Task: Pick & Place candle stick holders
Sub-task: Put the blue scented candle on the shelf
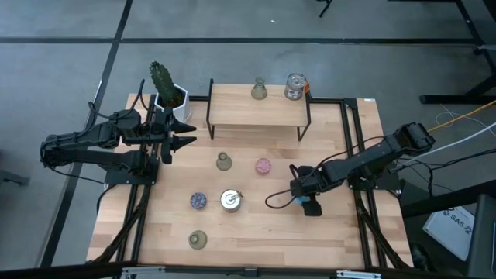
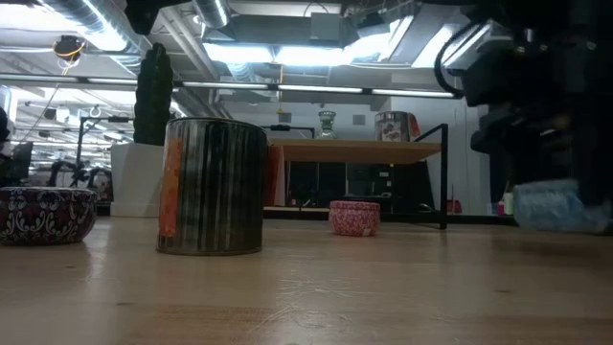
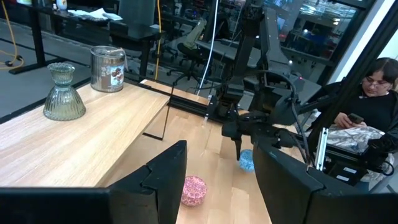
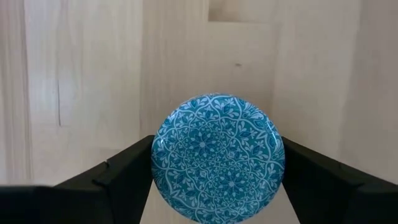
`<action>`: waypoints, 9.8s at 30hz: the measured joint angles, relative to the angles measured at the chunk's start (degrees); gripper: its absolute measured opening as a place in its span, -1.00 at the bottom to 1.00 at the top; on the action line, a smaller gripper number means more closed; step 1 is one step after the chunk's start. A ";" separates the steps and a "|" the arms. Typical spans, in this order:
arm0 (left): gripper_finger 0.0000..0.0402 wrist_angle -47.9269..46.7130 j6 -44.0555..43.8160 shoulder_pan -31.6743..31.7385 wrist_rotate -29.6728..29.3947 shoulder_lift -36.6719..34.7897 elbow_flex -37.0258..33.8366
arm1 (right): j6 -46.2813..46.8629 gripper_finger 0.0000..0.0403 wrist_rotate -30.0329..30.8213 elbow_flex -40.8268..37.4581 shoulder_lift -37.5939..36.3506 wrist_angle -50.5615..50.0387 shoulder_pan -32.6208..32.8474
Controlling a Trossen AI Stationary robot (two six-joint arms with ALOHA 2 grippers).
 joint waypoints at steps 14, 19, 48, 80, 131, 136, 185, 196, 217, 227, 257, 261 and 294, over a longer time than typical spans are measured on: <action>-0.10 0.00 0.04 0.00 0.00 0.00 0.00 | -1.08 0.54 0.02 13.86 0.00 -14.39 -8.09; -0.10 0.00 0.04 0.00 0.01 0.01 0.00 | -1.55 0.54 0.07 17.53 0.00 -16.98 -10.80; -0.10 0.00 0.04 0.00 -1.07 0.02 0.00 | -5.89 0.54 -0.50 32.37 0.07 -28.58 -23.75; -0.10 -0.04 0.07 0.00 -1.11 0.00 0.00 | -9.74 0.54 2.14 60.24 17.57 -40.41 -35.42; -0.10 -0.07 0.07 0.00 -1.51 0.02 0.00 | -8.85 0.50 0.02 60.24 26.83 -29.36 -47.35; -0.10 -0.07 0.07 0.00 -1.51 0.01 0.00 | -9.48 0.50 0.04 60.29 27.02 -28.94 -47.33; -0.10 -0.07 0.07 0.00 -1.51 0.02 0.00 | -12.26 0.79 0.17 60.20 23.36 -22.47 -47.33; -0.10 -0.07 0.02 0.00 -1.49 0.00 0.00 | -16.54 0.63 6.36 60.24 19.60 -36.93 -46.20; -0.10 -0.07 0.03 0.00 -1.49 0.01 0.00 | -19.77 -0.33 9.23 60.24 19.67 -38.75 -46.21; -0.10 -0.04 -0.07 0.00 -1.49 0.02 0.00 | -21.14 -0.62 9.20 60.24 19.67 -38.72 -46.21; -0.10 -0.04 -0.02 0.00 -1.49 0.02 0.00 | -27.29 -0.99 7.04 58.54 19.93 -37.46 -46.28; -0.10 -0.04 0.00 0.00 -1.49 0.02 0.00 | -28.34 -0.99 7.21 55.86 20.00 -36.02 -46.28; -0.10 -0.04 0.04 0.00 -1.49 0.02 -0.01 | -31.47 -1.00 -1.97 49.51 20.00 -13.51 -46.32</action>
